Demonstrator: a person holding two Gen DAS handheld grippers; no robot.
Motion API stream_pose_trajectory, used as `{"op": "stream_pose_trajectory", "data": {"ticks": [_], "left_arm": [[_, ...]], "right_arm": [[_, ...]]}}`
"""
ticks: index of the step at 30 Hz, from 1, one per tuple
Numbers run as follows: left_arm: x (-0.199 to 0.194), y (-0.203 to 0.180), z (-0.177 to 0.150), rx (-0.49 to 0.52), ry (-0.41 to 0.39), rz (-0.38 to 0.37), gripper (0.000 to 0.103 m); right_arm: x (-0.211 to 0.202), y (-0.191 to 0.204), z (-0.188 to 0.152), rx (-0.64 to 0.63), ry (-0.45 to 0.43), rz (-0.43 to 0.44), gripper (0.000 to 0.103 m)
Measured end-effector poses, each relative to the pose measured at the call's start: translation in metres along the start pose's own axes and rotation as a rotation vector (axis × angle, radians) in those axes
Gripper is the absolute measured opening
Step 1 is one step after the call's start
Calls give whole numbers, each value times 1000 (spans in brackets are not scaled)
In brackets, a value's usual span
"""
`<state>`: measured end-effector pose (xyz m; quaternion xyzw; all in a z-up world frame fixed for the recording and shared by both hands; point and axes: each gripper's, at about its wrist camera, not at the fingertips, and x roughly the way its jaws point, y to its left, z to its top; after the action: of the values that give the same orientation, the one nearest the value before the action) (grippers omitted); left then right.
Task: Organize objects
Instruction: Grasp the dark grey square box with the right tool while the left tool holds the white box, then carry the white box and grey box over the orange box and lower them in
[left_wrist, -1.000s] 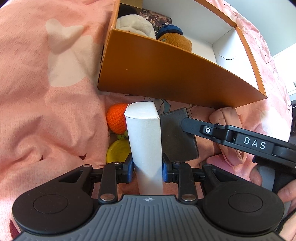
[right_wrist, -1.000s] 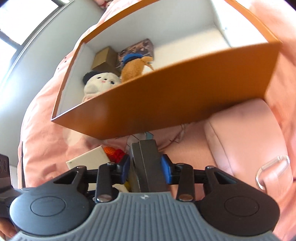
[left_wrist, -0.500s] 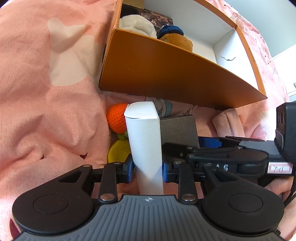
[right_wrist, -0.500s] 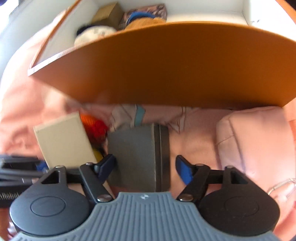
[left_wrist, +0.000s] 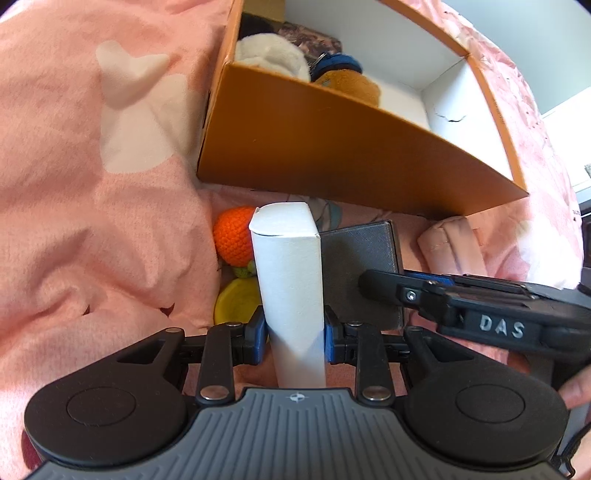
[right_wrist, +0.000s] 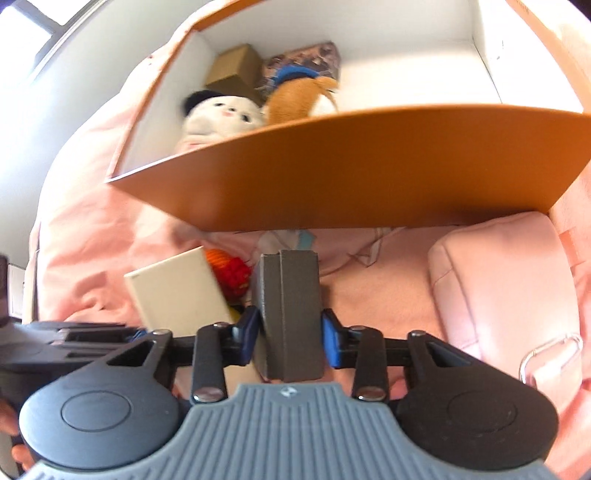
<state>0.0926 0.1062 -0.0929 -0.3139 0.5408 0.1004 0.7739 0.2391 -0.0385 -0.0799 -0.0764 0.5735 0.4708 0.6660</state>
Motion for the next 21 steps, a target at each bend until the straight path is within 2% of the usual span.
{"op": "stream_pose_trajectory", "data": {"ticks": [9,13,17,21], "left_arm": [[-33,-25,1,108,-62,-39,32],[-51,-56,5,183,-122,-73,32],[-72,-82,16,261,-188,-101,32],[-88,-99,38,279,-217,-160,32]], "right_arm": [[-65,20,-14,-83,-159,-40,36],[-98,23,-12,-100,-242,-45,36],[-131,28,-6,-132,-330,-65,36],[-163,31,2,-153,-415,-84,36]]}}
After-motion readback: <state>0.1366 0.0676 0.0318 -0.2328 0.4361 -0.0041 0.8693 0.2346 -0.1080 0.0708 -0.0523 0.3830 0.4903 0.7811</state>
